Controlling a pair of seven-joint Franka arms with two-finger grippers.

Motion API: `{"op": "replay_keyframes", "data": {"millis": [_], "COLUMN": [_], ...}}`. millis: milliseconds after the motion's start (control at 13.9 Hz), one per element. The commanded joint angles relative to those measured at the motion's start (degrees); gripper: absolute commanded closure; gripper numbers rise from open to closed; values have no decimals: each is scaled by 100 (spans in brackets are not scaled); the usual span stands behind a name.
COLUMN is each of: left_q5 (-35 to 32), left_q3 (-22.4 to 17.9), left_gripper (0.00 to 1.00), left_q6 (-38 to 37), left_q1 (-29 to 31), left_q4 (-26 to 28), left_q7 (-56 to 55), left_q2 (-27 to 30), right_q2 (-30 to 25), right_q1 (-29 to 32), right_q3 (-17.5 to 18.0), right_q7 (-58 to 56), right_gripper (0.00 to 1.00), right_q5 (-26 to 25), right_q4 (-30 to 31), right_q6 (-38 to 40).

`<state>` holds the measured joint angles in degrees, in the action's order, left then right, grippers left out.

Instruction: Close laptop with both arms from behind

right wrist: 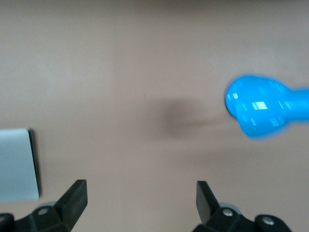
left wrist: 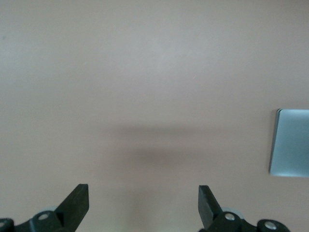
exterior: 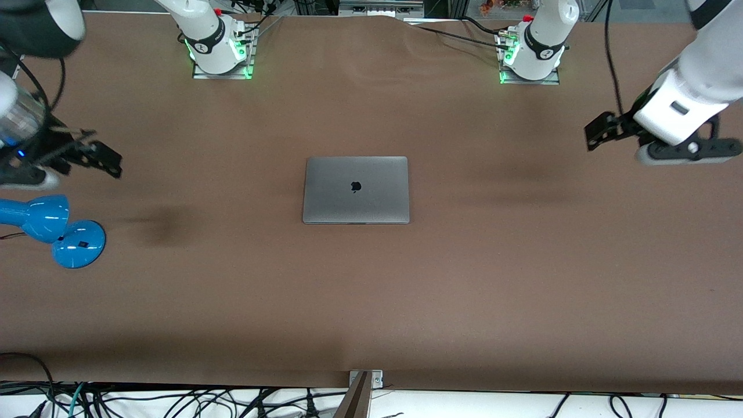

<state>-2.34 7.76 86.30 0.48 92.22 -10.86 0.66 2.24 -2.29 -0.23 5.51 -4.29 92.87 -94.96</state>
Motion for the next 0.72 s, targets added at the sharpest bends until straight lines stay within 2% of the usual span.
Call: {"op": "replay_keyframes", "data": {"millis": [0, 144, 215, 359, 503, 646], "left_q5": [103, 16, -98, -126, -248, -188], "left_q3": [-213, -257, -292, -336, -301, -345], "left_gripper": [0, 0, 0, 0, 0, 0], "left_q6": [54, 89, 89, 80, 80, 89], "left_q1": [-39, -39, -39, -39, -22, 48], "left_q4": [734, 893, 772, 273, -220, -459], "left_q7": [347, 409, 566, 761, 691, 646], "left_q2": [680, 909, 884, 613, 244, 49], "right_q2": [-434, -452, -391, -382, -356, -329], "right_q1": [-35, -26, -26, -78, -114, -114], "right_q3": [-135, -162, -188, -346, -346, -338], "right_q7": [-121, -77, -77, -85, -85, -77], "right_gripper": [0, 0, 0, 0, 0, 0], "right_q5": [104, 173, 331, 394, 385, 385], "right_q4": [162, 153, 153, 162, 153, 144], "right_q6": [486, 435, 434, 434, 478, 469]}}
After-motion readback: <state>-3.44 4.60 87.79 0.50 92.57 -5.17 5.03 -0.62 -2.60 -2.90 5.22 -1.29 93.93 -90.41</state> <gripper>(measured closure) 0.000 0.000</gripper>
